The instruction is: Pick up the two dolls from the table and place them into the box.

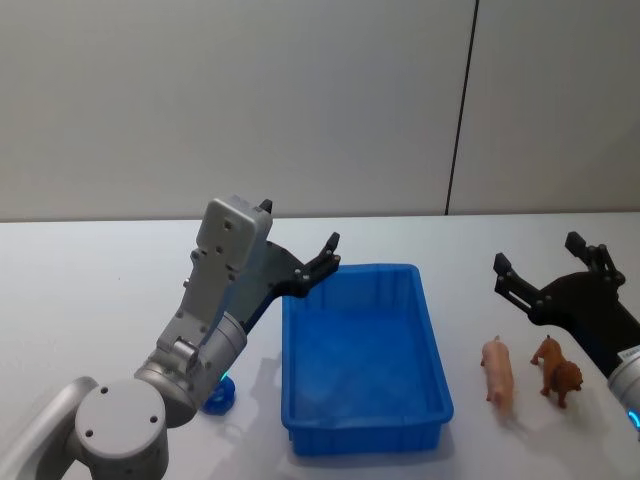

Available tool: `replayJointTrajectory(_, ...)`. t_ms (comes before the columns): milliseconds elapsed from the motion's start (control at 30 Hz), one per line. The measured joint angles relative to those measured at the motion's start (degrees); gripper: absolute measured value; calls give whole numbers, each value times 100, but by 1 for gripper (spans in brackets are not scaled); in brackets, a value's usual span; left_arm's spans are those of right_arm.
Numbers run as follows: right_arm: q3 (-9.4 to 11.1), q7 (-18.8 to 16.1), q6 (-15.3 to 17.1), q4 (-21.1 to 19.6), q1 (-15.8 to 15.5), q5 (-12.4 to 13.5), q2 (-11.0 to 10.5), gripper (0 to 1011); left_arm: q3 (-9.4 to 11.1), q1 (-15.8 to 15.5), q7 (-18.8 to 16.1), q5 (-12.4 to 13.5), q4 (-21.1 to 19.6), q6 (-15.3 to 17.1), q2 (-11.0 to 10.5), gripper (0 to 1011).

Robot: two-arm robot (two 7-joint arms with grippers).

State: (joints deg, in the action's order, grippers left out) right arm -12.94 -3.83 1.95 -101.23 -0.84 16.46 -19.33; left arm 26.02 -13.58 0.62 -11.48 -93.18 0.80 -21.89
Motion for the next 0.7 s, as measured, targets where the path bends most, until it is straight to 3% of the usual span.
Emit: replayJointTrajectory(700, 0, 0, 0, 0, 0, 0, 0, 1001, 0, 0, 0, 0, 0, 0, 0, 1001)
